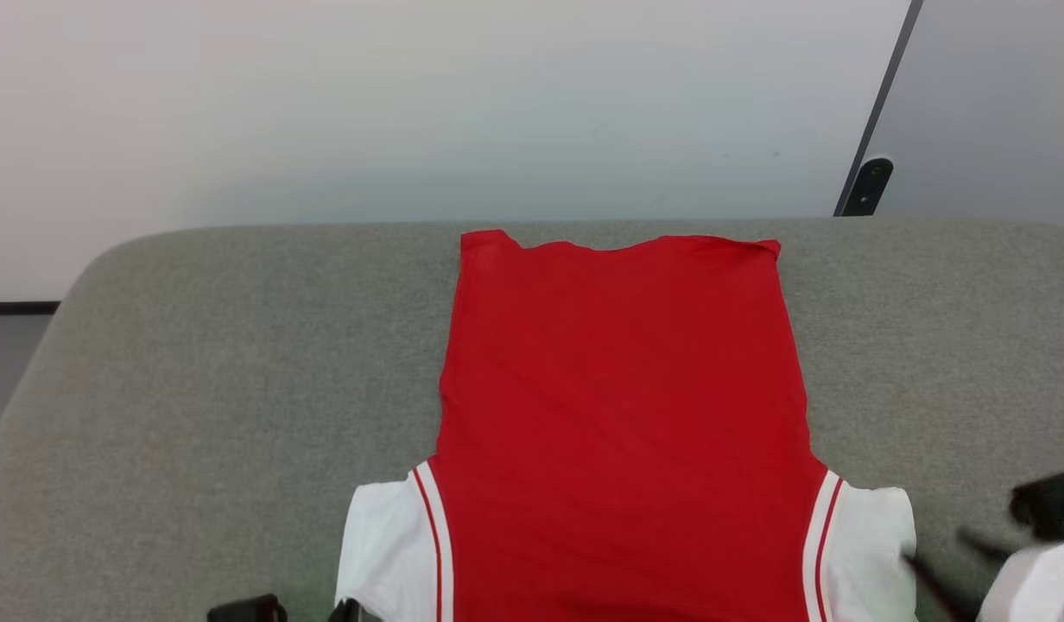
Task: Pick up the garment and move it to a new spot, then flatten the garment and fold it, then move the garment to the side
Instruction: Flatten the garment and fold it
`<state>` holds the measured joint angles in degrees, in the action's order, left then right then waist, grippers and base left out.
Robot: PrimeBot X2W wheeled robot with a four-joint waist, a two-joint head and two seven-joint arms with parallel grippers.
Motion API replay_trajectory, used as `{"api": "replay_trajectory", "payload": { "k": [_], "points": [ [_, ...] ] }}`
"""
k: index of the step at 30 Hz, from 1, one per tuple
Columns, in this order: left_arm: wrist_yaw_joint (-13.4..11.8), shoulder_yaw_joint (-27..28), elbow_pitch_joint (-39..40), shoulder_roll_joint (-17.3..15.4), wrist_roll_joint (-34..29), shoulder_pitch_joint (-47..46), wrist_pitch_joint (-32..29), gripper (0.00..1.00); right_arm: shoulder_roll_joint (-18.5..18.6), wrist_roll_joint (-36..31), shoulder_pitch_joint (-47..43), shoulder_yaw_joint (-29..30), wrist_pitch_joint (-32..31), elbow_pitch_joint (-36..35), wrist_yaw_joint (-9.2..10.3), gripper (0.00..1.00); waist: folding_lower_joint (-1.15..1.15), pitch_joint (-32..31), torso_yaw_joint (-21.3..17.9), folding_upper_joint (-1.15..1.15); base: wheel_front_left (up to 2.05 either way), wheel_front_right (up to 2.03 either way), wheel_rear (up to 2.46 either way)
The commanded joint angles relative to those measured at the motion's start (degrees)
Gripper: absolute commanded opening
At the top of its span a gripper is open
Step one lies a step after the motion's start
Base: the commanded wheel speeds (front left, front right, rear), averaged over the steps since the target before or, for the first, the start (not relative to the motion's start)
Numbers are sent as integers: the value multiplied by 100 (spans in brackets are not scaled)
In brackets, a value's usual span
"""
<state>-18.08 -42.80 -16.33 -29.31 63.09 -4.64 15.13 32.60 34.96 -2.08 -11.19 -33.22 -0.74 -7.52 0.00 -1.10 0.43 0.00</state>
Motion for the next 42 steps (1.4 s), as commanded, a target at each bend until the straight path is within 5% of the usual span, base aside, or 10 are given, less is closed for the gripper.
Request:
{"api": "replay_trajectory", "payload": {
  "k": [1,8,14,32,42],
  "points": [
    [28,35,13,19,-56,-21,-4,0,-57,-124,-40,153,232,-173,7,100,0,21,9,0,0,0,0],
    [86,220,97,140,-357,-208,-3,0,-204,-834,316,467,1458,-591,7,100,0,238,76,0,0,0,0],
    [202,305,176,328,-779,-531,-2,0,-190,-891,1676,197,1537,103,7,100,0,604,376,0,0,0,0],
    [1084,115,-465,1610,-1666,-1970,-3,0,827,-11,5450,-1019,110,3571,7,100,0,2121,2025,0,0,0,0],
    [1582,346,-902,2253,-2168,-2254,-2,0,640,114,6208,-638,-334,5230,7,100,0,2630,2554,0,0,0,0]
  ]
}}
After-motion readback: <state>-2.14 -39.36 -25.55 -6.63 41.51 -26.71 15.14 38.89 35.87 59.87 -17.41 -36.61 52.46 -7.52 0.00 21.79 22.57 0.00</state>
